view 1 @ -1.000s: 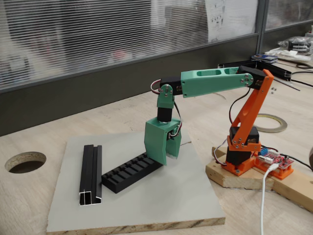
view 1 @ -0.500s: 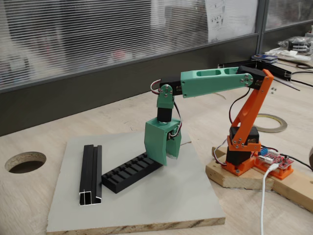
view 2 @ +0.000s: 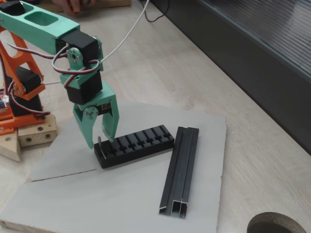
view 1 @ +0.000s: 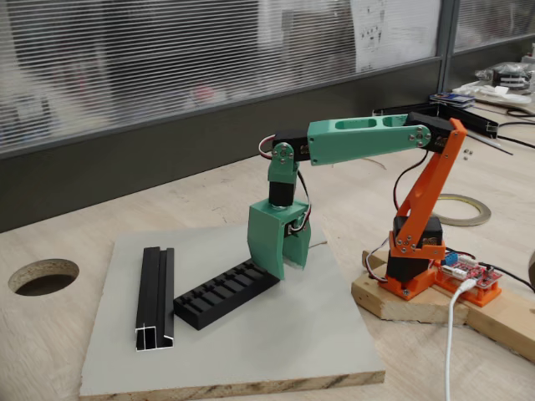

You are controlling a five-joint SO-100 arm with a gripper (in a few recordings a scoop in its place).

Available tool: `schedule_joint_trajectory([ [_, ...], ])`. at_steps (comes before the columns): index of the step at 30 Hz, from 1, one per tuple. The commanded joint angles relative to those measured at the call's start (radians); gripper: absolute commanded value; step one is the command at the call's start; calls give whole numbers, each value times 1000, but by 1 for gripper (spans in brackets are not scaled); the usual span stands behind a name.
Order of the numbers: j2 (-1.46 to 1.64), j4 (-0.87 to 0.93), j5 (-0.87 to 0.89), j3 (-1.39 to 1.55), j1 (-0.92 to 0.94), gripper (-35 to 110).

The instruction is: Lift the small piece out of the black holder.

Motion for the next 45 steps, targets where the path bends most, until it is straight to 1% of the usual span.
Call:
schedule_joint_trajectory([
  [1,25,2,15,5,-11,33],
  [15,21,-3,5,5,0,32],
  [17,21,-2,5,5,-6,28],
  [22,32,11,6,3,-11,12],
  [25,32,11,11,5,-3,8],
  [45,41,11,8,-11,2,8],
])
